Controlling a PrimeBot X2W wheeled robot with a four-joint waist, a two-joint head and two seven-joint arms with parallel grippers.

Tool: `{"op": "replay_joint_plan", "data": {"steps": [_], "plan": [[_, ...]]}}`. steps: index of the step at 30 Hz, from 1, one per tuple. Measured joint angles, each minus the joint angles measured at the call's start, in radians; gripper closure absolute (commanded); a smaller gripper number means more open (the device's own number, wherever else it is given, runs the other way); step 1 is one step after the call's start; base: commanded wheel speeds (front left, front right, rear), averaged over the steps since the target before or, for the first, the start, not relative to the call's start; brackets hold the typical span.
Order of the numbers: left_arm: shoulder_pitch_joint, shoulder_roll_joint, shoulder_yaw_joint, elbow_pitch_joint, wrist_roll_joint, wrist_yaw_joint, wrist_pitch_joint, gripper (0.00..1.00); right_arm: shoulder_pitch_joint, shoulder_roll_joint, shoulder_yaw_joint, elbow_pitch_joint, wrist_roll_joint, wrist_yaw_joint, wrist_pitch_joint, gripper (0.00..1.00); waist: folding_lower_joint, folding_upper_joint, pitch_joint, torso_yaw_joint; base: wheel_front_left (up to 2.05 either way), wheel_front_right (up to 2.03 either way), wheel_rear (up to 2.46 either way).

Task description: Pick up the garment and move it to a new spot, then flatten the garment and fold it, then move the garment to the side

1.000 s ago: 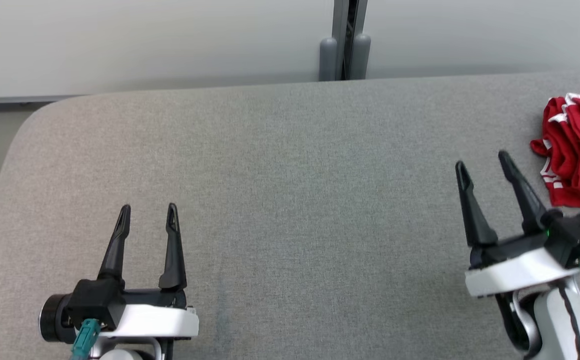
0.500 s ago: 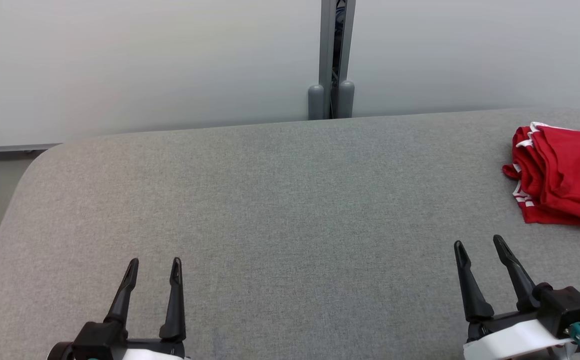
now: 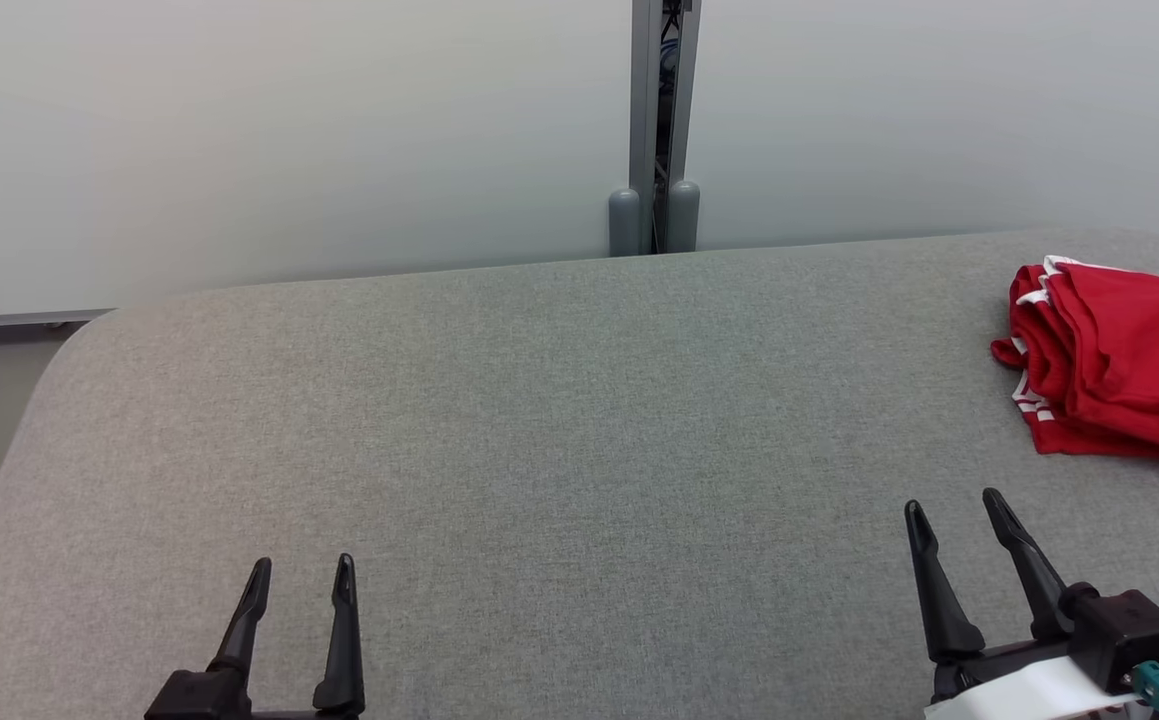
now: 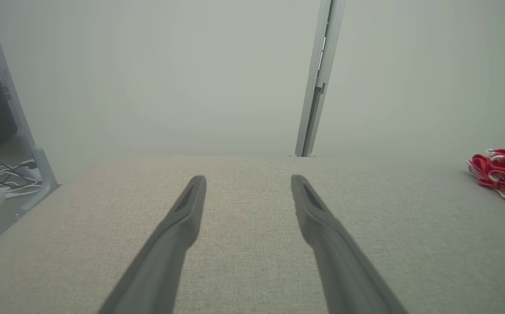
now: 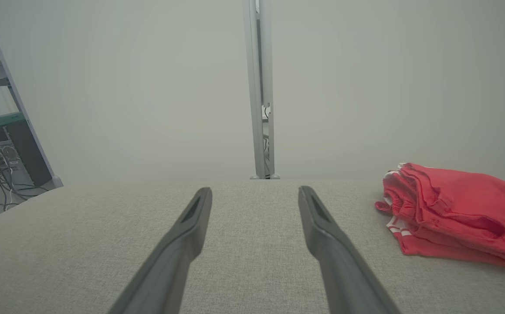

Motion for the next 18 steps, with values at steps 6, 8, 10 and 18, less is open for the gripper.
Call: {"op": "replay_joint_plan", "data": {"steps": [6, 8, 10, 18], "plan": [[0.000, 0.000, -0.003, 0.010, -0.007, 0.002, 0.000, 0.00, 0.000, 0.001, 0.003, 0.006, -0.001, 0.000, 0.000, 0.00, 0.0000, 0.0000, -0.004, 0.002, 0.00, 0.00, 0.00], [0.000, 0.000, -0.003, 0.013, -0.007, 0.008, 0.000, 1.00, 0.000, 0.001, 0.003, 0.007, -0.001, 0.000, 0.000, 1.00, 0.0000, 0.0000, -0.005, 0.003, 0.00, 0.00, 0.00], [0.007, -0.003, -0.005, 0.030, -0.008, 0.008, 0.003, 1.00, 0.009, 0.002, 0.005, 0.024, 0.000, 0.000, 0.001, 1.00, 0.0000, 0.0000, -0.005, 0.003, 0.00, 0.00, 0.00], [0.021, -0.006, -0.010, 0.071, -0.097, -0.001, 0.025, 1.00, 0.030, 0.009, -0.008, 0.059, 0.090, 0.000, 0.030, 1.00, 0.0000, 0.0000, -0.004, 0.003, 0.00, 0.00, 0.00]]}}
